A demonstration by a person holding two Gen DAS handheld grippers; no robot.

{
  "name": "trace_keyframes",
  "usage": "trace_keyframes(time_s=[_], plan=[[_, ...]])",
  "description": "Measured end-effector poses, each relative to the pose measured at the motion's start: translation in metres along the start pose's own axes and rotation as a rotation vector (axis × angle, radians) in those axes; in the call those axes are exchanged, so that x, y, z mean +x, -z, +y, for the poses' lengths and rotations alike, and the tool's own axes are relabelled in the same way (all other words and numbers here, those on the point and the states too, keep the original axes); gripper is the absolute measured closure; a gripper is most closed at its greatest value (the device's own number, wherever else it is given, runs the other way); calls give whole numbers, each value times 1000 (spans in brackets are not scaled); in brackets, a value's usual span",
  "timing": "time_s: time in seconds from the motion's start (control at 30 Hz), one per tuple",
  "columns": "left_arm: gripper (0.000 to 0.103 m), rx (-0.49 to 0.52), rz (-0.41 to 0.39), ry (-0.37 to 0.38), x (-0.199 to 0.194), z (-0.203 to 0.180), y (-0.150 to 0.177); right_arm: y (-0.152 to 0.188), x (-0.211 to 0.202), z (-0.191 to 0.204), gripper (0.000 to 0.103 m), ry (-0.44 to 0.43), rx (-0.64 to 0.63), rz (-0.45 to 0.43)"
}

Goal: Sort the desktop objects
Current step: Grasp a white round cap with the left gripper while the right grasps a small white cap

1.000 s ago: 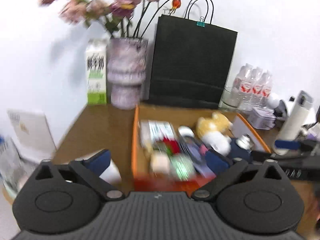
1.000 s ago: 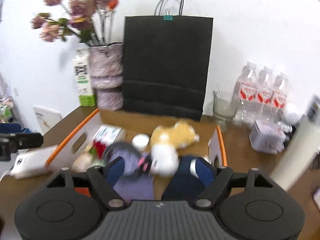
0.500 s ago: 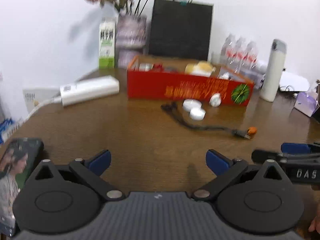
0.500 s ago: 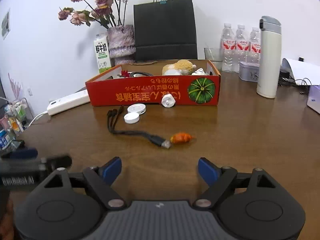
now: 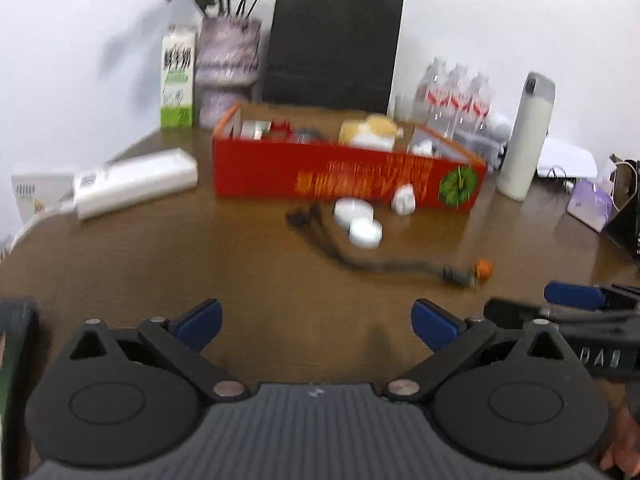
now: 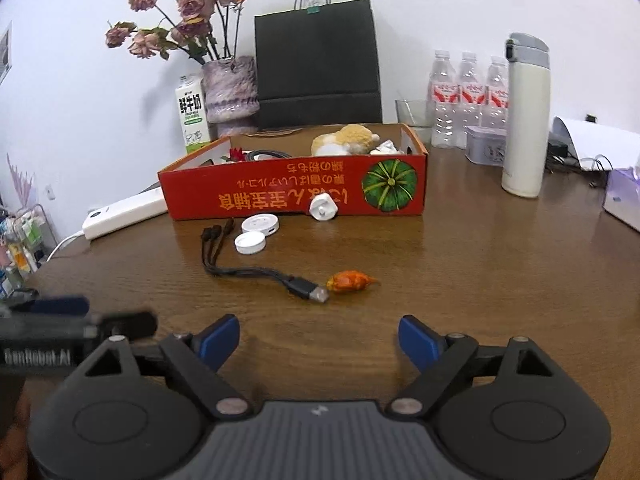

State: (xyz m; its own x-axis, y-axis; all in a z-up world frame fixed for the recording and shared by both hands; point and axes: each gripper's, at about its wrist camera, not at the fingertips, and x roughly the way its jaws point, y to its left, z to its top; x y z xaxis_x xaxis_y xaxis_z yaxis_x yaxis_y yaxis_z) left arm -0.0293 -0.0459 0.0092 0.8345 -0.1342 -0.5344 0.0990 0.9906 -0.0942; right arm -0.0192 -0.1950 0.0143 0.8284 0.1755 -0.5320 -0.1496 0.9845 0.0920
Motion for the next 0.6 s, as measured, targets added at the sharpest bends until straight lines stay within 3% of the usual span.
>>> trace_keyframes(time_s=[0.23, 0.3, 0.43, 0.47, 0.5, 0.53, 0.6], plan=[[13, 50, -31, 79, 58, -12, -57, -39, 30, -24, 23, 53, 30, -34], [24, 74, -16, 99, 85, -18, -73, -53, 43, -32, 26, 38, 36, -32], [25, 165, 62, 109, 132, -32, -86, -77, 71, -44, 31, 7, 77, -13], [32, 195, 87, 106, 140, -35, -85, -81, 79, -48, 33, -10, 104, 0], [52, 223, 114, 113, 148, -38, -83, -85, 88, -52, 34, -27, 134, 17], [63, 240, 138, 118, 153, -38, -80, -87, 98, -53, 38, -47, 163, 33], [63, 220, 132, 127, 153, -34, -77, -90, 115, -50, 44, -88, 192, 57]])
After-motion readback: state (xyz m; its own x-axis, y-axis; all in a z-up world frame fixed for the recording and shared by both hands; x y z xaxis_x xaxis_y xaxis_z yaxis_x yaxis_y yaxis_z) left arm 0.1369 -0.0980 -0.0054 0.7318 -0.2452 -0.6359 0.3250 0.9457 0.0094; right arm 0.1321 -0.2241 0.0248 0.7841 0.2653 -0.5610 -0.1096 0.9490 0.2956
